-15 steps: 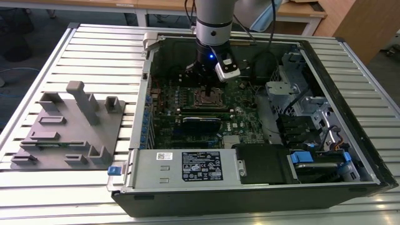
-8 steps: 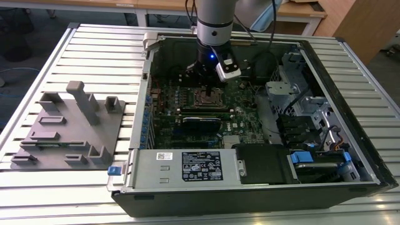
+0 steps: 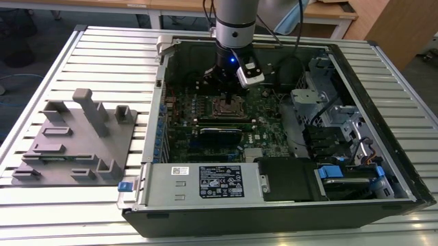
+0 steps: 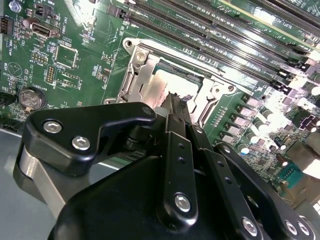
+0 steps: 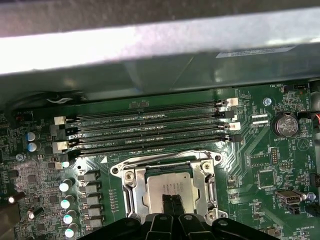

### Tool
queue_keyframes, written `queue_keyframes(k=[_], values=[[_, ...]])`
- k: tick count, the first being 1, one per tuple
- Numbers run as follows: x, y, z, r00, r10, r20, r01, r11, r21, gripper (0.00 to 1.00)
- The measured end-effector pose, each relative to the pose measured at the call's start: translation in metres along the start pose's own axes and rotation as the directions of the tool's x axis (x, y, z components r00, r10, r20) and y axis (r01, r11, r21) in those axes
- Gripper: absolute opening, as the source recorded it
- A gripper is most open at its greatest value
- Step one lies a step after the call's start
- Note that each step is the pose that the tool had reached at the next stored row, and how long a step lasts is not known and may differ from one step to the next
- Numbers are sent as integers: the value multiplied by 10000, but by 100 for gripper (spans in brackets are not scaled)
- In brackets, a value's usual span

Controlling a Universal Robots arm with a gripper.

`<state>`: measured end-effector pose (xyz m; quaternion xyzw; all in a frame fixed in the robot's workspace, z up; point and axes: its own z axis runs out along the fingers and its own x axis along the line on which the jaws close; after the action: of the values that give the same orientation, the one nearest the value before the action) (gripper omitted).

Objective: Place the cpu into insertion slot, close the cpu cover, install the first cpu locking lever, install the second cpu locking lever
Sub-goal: 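Install the second cpu locking lever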

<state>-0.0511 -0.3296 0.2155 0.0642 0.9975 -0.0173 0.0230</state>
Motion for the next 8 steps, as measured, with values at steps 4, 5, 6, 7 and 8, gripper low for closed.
queue_keyframes(k=[4, 5, 6, 7, 8], values=[[0, -1, -11, 10000, 0, -1, 0, 10000, 4, 10], [-1, -1, -15, 10000, 0, 0, 0, 10000, 1, 10], [-1, -1, -21, 10000, 0, 0, 0, 10000, 2, 10], [-1, -1, -27, 10000, 0, -1, 0, 10000, 2, 10], [-2, -1, -32, 10000, 0, 0, 0, 10000, 1, 10]])
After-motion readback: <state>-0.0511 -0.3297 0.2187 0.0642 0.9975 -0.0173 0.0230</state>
